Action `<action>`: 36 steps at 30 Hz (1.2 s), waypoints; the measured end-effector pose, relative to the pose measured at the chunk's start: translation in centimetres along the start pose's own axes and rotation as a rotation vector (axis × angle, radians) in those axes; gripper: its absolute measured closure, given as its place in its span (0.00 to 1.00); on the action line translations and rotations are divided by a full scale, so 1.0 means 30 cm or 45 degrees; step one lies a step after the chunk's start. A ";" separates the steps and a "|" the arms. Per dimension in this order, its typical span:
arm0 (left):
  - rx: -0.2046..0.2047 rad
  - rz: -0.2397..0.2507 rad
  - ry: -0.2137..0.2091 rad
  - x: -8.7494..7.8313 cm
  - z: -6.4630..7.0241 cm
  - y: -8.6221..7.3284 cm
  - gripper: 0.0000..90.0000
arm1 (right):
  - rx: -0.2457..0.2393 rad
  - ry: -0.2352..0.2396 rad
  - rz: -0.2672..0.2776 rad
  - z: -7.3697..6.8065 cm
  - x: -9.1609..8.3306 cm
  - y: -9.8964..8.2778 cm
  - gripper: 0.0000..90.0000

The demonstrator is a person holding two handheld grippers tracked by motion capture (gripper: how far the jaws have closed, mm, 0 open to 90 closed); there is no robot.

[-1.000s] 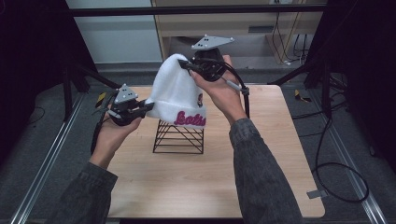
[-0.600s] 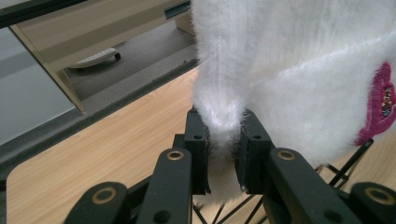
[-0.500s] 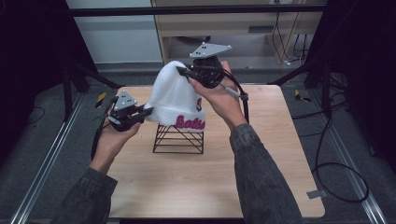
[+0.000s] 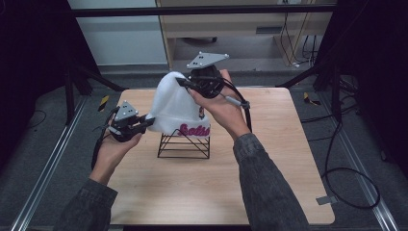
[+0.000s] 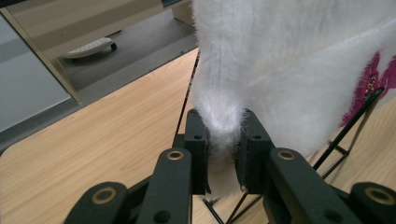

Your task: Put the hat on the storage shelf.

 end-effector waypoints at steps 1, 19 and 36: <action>0.002 -0.005 -0.004 0.000 0.002 -0.004 0.85 | 0.000 0.002 -0.001 -0.003 0.002 -0.001 0.93; 0.006 -0.008 -0.017 0.002 0.022 -0.036 0.85 | 0.036 0.059 -0.013 -0.029 -0.001 -0.030 0.92; -0.024 -0.013 -0.062 0.010 0.058 -0.126 0.85 | 0.024 0.096 -0.075 -0.085 -0.002 -0.114 0.92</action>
Point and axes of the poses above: each handheld gripper's, and its own axes: x roughly forward along the jaws, y roughly out of its top, z roughly to its right, the point moved 9 cm from there along x, roughly forward along the jaws, and after that the axes turned 4 degrees about y, right-handed, at the moved point
